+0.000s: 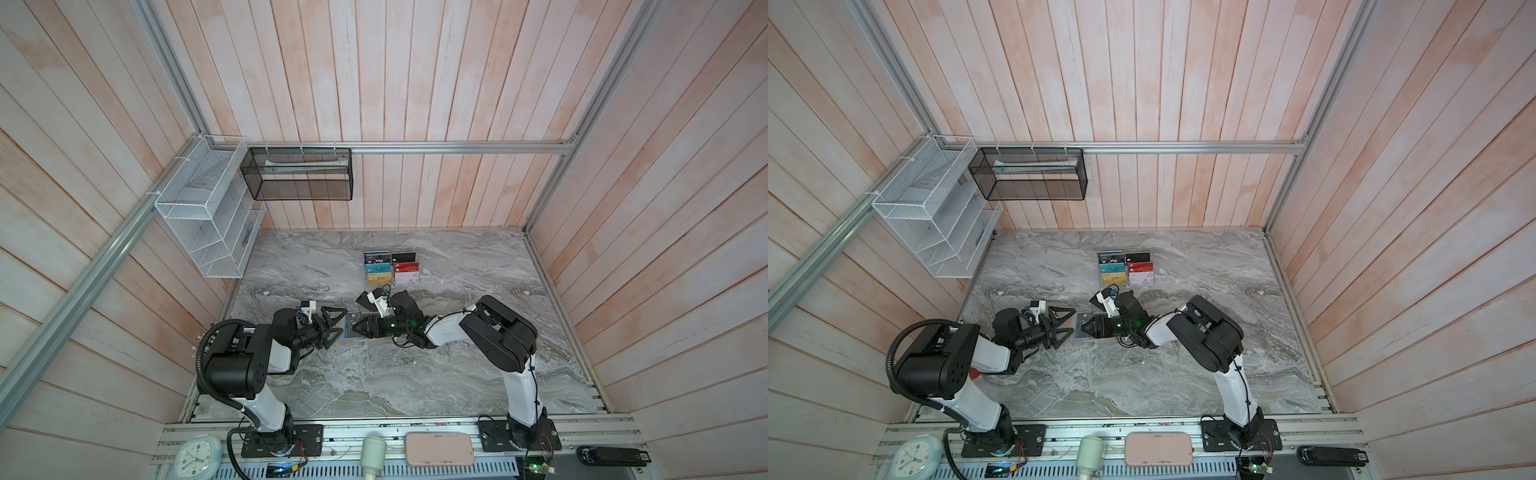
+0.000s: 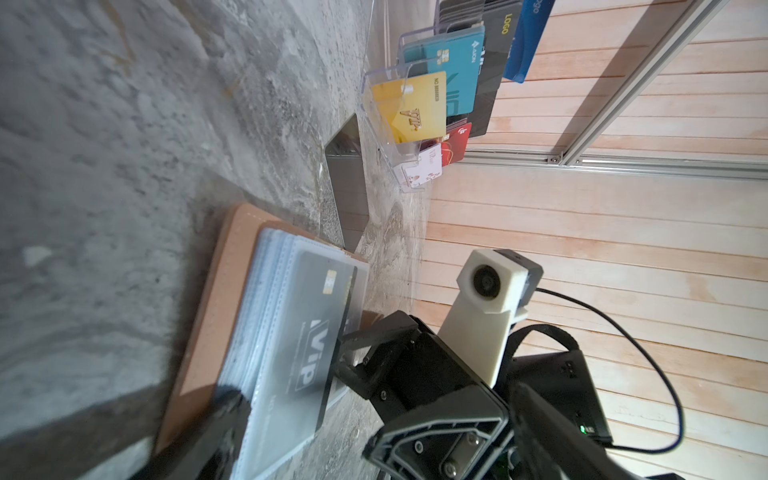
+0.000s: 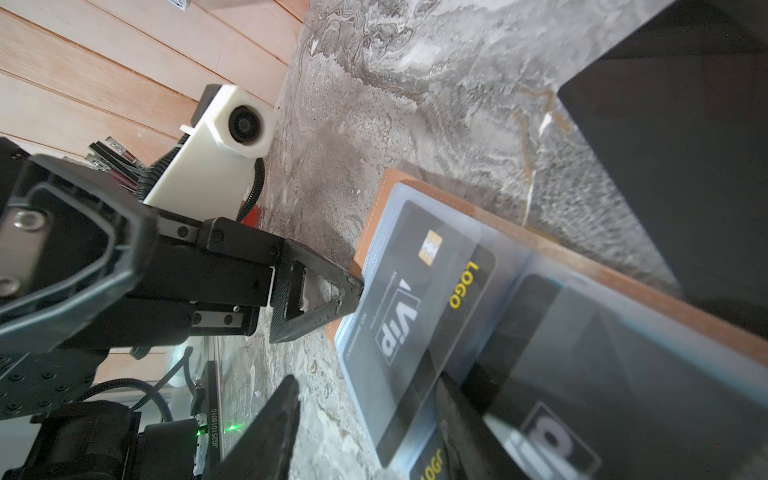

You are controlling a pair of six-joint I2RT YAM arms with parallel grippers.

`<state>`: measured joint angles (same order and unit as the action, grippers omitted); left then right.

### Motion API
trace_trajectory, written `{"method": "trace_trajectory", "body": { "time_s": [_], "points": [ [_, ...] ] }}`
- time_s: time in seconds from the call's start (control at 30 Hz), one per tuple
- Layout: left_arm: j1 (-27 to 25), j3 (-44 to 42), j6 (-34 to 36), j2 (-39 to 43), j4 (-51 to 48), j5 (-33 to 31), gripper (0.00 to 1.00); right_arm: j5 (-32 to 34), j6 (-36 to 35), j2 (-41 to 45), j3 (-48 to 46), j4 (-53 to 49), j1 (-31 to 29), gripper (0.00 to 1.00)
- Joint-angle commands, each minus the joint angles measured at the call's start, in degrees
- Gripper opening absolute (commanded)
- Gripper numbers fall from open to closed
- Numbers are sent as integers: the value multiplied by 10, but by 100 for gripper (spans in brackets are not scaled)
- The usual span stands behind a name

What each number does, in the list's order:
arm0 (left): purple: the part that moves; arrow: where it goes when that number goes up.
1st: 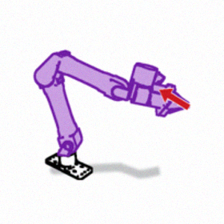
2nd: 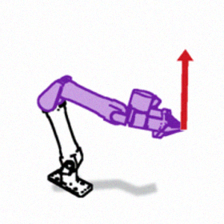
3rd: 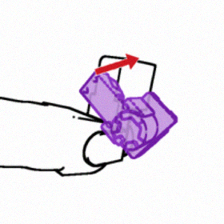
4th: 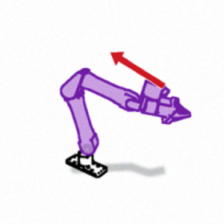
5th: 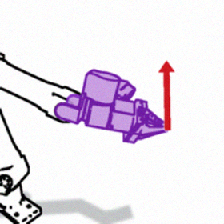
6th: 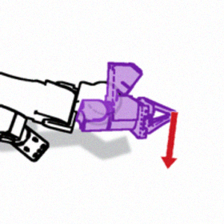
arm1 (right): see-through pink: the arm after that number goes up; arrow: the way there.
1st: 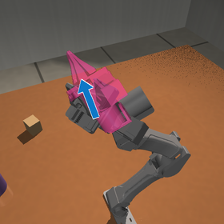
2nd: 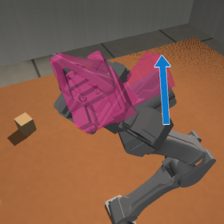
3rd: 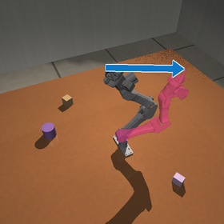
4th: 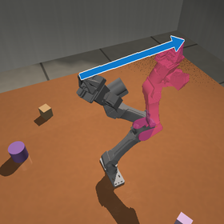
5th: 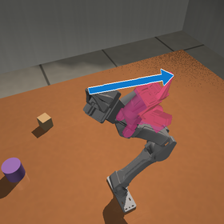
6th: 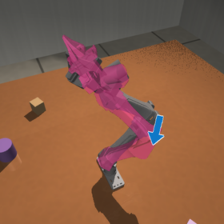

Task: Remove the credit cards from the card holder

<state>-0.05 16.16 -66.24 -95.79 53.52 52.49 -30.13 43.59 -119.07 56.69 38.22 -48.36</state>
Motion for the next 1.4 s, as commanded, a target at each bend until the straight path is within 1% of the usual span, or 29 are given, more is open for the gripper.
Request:
{"method": "trace_trajectory", "body": {
  "time_s": [0.0,0.13,0.23,0.47,0.7,0.83,1.37],
  "points": [
    [-3,-14,6,-18,7,-4,100,-1,9,-19,-4,19,5,49],
    [-3,-15,5,-29,16,-3,100,-12,23,-26,-8,47,9,40],
    [-3,-16,4,-34,20,-2,100,-17,30,-32,-9,58,12,31],
    [-3,-17,8,-40,21,-2,100,-24,36,-37,-12,70,16,21],
    [-3,-17,8,-47,24,-2,100,-32,44,-37,-19,84,19,7],
    [-3,-19,9,-48,26,-3,100,-33,44,-36,-19,85,21,1],
    [-3,-24,10,-67,41,-3,100,-46,46,-16,-46,92,35,0]
  ]
}}
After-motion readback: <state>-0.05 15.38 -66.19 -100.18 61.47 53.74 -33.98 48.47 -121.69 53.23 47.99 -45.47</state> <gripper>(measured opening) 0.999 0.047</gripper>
